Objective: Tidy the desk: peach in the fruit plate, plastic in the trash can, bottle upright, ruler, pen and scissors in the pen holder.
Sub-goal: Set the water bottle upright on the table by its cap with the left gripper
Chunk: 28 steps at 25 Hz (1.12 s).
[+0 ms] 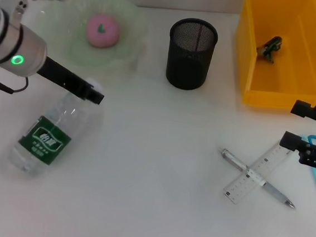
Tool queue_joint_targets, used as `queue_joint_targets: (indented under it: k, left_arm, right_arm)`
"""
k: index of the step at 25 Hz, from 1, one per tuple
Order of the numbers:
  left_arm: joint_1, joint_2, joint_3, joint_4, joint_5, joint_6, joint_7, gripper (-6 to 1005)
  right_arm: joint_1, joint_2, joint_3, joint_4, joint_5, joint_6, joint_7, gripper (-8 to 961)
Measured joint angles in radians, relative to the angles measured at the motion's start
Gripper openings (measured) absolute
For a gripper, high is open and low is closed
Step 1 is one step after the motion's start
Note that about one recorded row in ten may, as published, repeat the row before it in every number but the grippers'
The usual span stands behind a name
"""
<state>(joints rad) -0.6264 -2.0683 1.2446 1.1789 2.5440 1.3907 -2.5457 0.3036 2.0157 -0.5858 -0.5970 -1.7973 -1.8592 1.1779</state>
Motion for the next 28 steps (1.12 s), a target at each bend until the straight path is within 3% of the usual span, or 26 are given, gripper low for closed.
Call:
queue_joint_targets:
  k: [4,5,7,10,11,13,16,17,18,20,22,23,28]
  left_arm:
    - [0.042,0.001,-0.070,0.047,-0.117,0.047,0.099,434]
    - [0.081,0.002,-0.145,0.054,-0.252,0.087,0.214,434]
    - [0.118,0.002,-0.199,0.046,-0.355,0.106,0.304,434]
    - [0.137,0.002,-0.219,0.039,-0.404,0.111,0.347,434]
    - [0.187,0.002,-0.250,0.004,-0.536,0.112,0.459,433]
    - [0.210,0.003,-0.269,-0.031,-0.609,0.112,0.523,433]
    - [0.210,0.003,-0.269,-0.031,-0.609,0.112,0.523,433]
    - [0.228,0.005,-0.340,-0.178,-0.730,0.111,0.712,433]
    - [0.228,0.005,-0.340,-0.178,-0.730,0.111,0.712,433]
    - [0.216,0.003,-0.373,-0.329,-0.823,0.105,0.890,433]
    - [0.214,0.003,-0.377,-0.360,-0.846,0.103,0.932,433]
    - [0.204,0.003,-0.385,-0.468,-0.919,0.100,1.087,433]
    - [0.197,0.001,-0.397,-0.597,-0.999,0.087,1.330,433]
  right_arm:
    - [0.003,0.000,0.000,0.000,0.002,0.001,0.000,792]
    - [0.004,0.000,0.000,0.000,0.002,0.001,0.000,792]
    - [0.008,0.002,0.000,0.001,0.003,0.002,0.002,792]
    - [0.010,0.006,0.000,0.002,0.003,0.003,0.004,791]
    - [0.012,0.007,0.000,0.002,0.003,0.003,0.005,791]
    - [0.017,0.009,0.000,0.002,0.003,0.003,0.006,791]
    - [0.029,0.009,0.000,0.014,0.004,0.003,0.008,791]
    - [0.035,0.008,0.000,0.025,0.004,0.004,0.009,790]
    - [0.041,0.007,0.000,0.037,0.004,0.005,0.009,790]
    - [0.053,0.004,0.000,0.058,0.004,0.010,0.007,790]
    - [0.061,0.005,0.000,0.071,0.004,0.015,0.004,790]
    - [0.065,0.006,0.000,0.074,0.004,0.017,0.003,790]
    - [0.074,0.011,0.000,0.081,0.004,0.019,0.002,789]
